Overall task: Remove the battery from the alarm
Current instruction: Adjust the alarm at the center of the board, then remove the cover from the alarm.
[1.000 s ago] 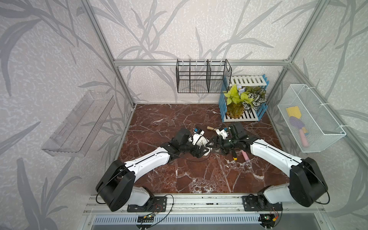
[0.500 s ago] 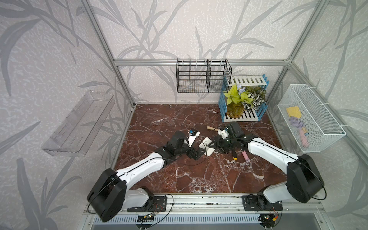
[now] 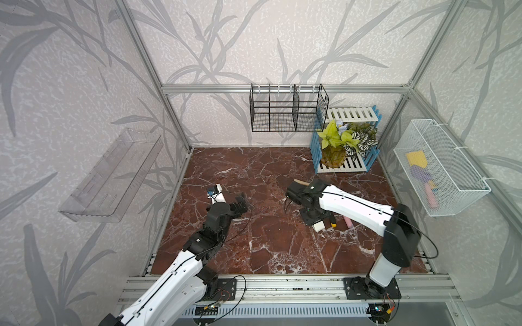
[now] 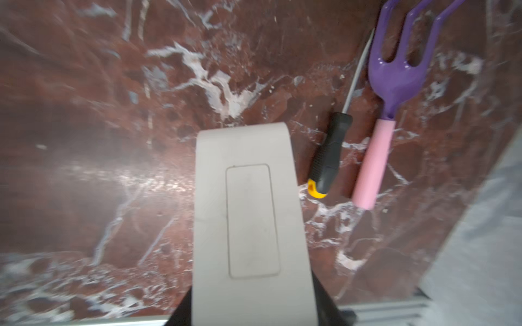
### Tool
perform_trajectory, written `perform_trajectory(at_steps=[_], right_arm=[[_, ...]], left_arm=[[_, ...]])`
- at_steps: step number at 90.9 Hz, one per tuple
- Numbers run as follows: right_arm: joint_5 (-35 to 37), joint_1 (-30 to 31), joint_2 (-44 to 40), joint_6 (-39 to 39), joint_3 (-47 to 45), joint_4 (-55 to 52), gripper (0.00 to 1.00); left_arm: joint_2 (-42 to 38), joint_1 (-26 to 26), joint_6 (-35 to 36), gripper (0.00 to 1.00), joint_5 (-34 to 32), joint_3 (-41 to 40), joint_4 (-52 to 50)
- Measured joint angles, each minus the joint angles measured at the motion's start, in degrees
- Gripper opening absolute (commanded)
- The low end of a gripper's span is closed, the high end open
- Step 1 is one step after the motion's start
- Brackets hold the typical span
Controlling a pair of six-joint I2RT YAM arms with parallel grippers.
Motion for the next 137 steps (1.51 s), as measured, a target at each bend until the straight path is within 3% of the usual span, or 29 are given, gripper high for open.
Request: perform_trajectory(at_steps=[14, 29, 43, 53, 61, 73, 82, 90, 98, 108, 118, 137], right_arm=[[10.4, 5.6, 12.0, 0.1, 12.1, -5.2, 0.34], [12.0, 11.4, 20.1, -0.1, 18.3, -5.0, 0.52], [10.6, 15.1, 24.9, -1.9, 21.6, -4.7, 0.78], [7.3, 16.8, 24.2, -4.0, 22.4, -2.6, 0.9], [3.6, 17.8, 21.2, -6.6, 21.7, 0.8, 0.92], [-2.3, 17.2, 7.0, -8.7, 12.6, 10.6, 0.91], [-10.2, 9.2, -11.7, -7.3, -2.8, 22.2, 0.87], [-18.9, -7.5, -29.2, -2.6, -21.8, 34.8, 0.84], [-27.6, -22.2, -37.8, 3.1, -37.0, 43.1, 0.83], [-37.9, -27.4, -36.3, 6.2, -45.7, 47.6, 0.84], [-46.7, -29.3, -31.1, 7.8, -46.1, 51.8, 0.75], [-55.4, -32.5, -26.3, 10.8, -45.9, 60.9, 0.72]], left_arm=[[-2.7, 3.9, -1.6, 1.0, -3.3, 0.1, -3.7], [-3.2, 6.6, -1.4, 1.0, -3.6, 1.0, -6.3], [-3.5, 7.4, -0.5, 1.0, -3.6, 2.0, -7.5], [-3.6, 7.7, 0.2, 1.0, -3.5, 2.5, -7.9], [-3.6, 8.0, 0.5, 1.0, -2.9, 2.7, -7.9], [-2.2, 8.3, 0.9, 1.0, 2.3, 2.7, -7.0], [1.5, 8.3, 0.5, 0.95, 12.9, 2.2, -2.4], [8.3, 6.8, -2.0, 0.93, 22.9, 0.6, 3.1], [18.9, 2.8, -3.5, 0.95, 31.3, 0.5, 6.4], [33.4, -4.7, -3.3, 0.96, 37.5, 2.8, 7.1], [42.6, -10.2, 1.7, 1.0, 39.1, 8.0, 6.4], [42.4, -11.4, 23.6, 1.0, 37.7, 13.2, 6.4]])
